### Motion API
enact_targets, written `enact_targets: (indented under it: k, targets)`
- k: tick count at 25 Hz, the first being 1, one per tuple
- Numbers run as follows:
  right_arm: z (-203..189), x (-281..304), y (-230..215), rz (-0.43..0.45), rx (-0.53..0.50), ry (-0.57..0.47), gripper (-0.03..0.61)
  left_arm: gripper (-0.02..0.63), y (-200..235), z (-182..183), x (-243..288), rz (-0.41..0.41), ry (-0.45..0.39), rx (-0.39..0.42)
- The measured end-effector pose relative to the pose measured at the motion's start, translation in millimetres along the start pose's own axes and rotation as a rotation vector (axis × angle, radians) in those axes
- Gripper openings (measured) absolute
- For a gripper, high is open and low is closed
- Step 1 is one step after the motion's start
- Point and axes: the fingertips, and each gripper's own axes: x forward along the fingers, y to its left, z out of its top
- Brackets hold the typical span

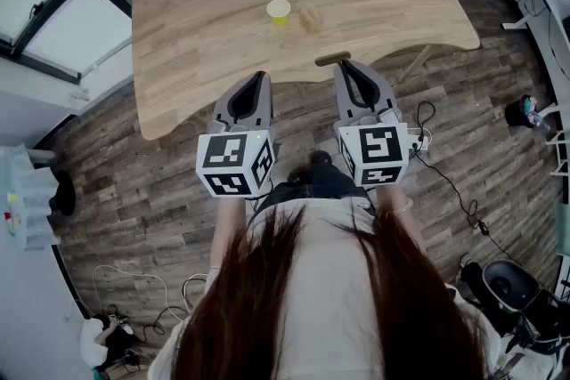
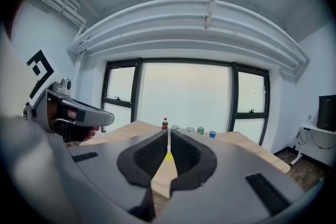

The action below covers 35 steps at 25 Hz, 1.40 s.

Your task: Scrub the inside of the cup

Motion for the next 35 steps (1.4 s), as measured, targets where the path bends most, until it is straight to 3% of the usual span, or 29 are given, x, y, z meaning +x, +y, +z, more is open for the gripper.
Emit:
enact_targets:
  k: [6,11,24,35]
  targets:
    - [-4,15,-8,-0.013,0.015,0.000,0.038,0.017,10,-3,18,-0.003,0.007,-0.008]
    - [-2,38,-20,0.003,0.091,-0.028,0.038,0.017,21,4,42,-0.006,-0.014,0.021]
    - [-8,142,-71,0.064,0.067,0.046,0.038,0.018,59,29,148,0.006,0.004,0.033]
    - [-23,201,-101,0.154,0.056,0.099,0.040,0.018,81,32,197,0.054,0.013,0.014]
